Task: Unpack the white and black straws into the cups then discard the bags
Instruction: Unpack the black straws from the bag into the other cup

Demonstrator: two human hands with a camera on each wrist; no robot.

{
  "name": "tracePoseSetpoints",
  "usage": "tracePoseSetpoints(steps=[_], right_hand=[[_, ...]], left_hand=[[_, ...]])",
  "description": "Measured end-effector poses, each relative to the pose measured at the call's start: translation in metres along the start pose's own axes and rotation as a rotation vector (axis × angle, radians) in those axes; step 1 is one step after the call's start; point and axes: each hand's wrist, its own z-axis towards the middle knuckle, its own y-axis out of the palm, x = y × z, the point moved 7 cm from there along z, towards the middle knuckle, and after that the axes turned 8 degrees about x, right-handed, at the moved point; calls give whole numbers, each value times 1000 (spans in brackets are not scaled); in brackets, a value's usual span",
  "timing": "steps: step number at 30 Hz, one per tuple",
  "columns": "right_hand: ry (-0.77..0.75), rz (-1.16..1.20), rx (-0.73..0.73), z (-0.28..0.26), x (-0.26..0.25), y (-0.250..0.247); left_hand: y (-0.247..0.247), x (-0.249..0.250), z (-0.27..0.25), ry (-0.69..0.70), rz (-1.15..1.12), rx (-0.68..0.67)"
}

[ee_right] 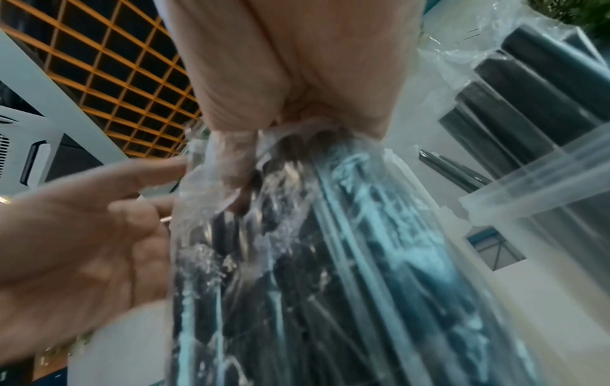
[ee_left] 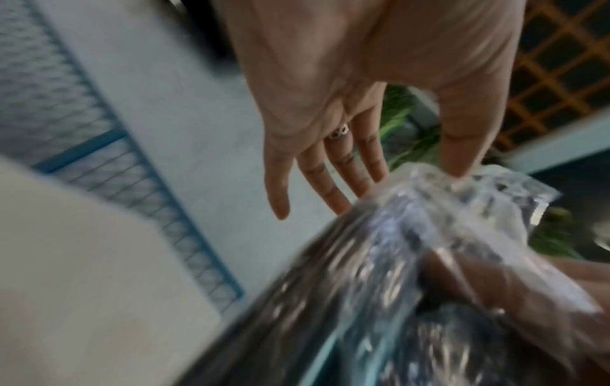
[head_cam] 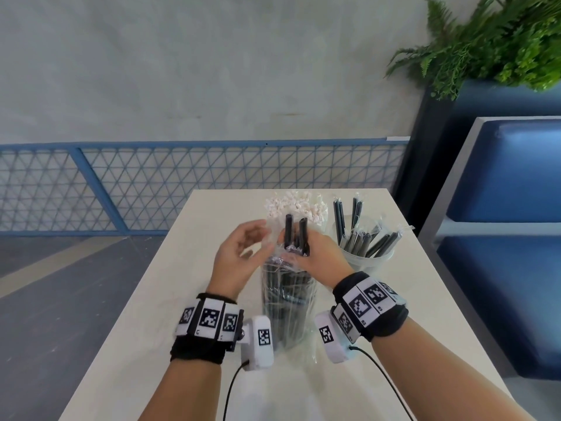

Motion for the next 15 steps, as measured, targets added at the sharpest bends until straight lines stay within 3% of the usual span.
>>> tracePoseSetpoints(steps=[5,15], right_hand=[[6,-51,-40,2,-3,7],[33,-7,-104,4,2,9]], left_hand=[[10,49,20,305,352,13],[-5,40,34,306,418,161]])
